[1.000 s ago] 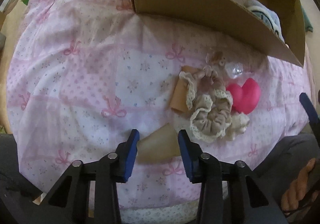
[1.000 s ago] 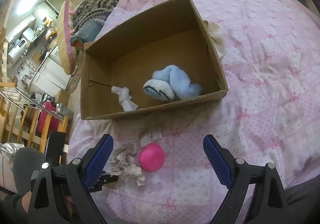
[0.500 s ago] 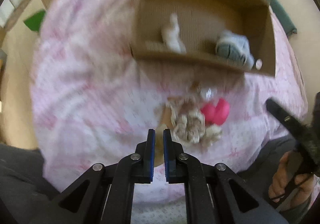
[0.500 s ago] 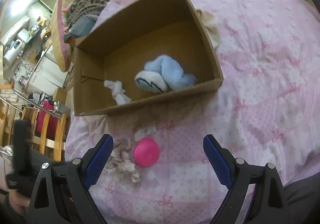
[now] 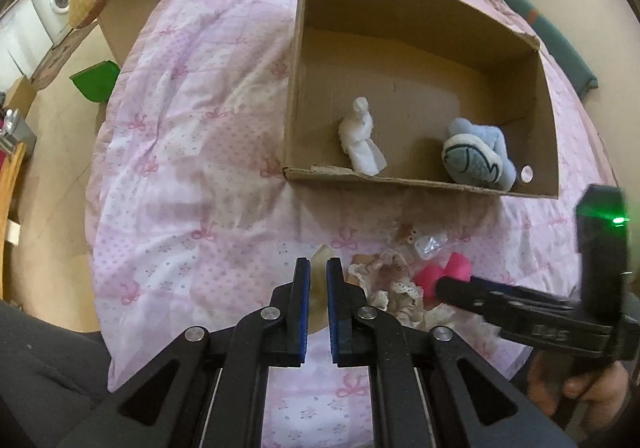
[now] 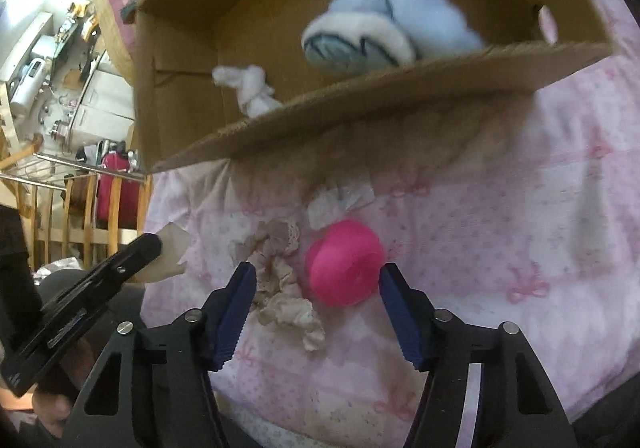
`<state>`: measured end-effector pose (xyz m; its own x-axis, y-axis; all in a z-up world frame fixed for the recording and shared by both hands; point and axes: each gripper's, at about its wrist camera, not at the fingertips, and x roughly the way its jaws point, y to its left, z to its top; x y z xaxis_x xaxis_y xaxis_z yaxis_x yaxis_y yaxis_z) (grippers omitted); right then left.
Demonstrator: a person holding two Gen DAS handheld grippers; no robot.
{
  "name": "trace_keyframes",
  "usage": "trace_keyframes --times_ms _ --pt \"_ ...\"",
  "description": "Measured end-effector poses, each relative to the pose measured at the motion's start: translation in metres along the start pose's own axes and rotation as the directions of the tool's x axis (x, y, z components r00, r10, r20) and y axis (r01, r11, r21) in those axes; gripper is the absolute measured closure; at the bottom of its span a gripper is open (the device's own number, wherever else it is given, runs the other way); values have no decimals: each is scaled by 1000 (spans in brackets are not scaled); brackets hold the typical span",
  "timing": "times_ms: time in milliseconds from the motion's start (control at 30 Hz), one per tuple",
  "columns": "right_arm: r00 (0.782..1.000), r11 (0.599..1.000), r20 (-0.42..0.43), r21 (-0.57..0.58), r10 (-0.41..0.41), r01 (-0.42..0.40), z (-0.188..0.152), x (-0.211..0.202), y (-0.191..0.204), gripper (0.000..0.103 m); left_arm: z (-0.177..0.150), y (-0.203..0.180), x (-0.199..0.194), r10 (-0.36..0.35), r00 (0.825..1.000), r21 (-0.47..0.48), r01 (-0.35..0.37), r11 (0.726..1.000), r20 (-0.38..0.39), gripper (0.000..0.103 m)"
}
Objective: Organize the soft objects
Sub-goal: 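Grasp the pink heart plush with the right tool and lift it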
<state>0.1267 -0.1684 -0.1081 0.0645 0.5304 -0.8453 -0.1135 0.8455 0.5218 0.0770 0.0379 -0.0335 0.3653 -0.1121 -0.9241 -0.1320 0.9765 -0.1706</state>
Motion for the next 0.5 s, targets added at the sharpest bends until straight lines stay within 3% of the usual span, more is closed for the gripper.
trace_keyframes --times_ms 233,367,500 --pt "999 999 -10 10 -44 44 3 16 -4 57 3 4 5 -13 1000 -30 12 999 -15 95" --pt "999 999 4 5 -47 47 0 11 -3 58 3 2 3 -22 1000 -31 22 999 -4 95" --pt "1000 1000 25 8 8 -8 -10 -9 0 59 3 2 0 -12 1000 -28 12 1000 13 95"
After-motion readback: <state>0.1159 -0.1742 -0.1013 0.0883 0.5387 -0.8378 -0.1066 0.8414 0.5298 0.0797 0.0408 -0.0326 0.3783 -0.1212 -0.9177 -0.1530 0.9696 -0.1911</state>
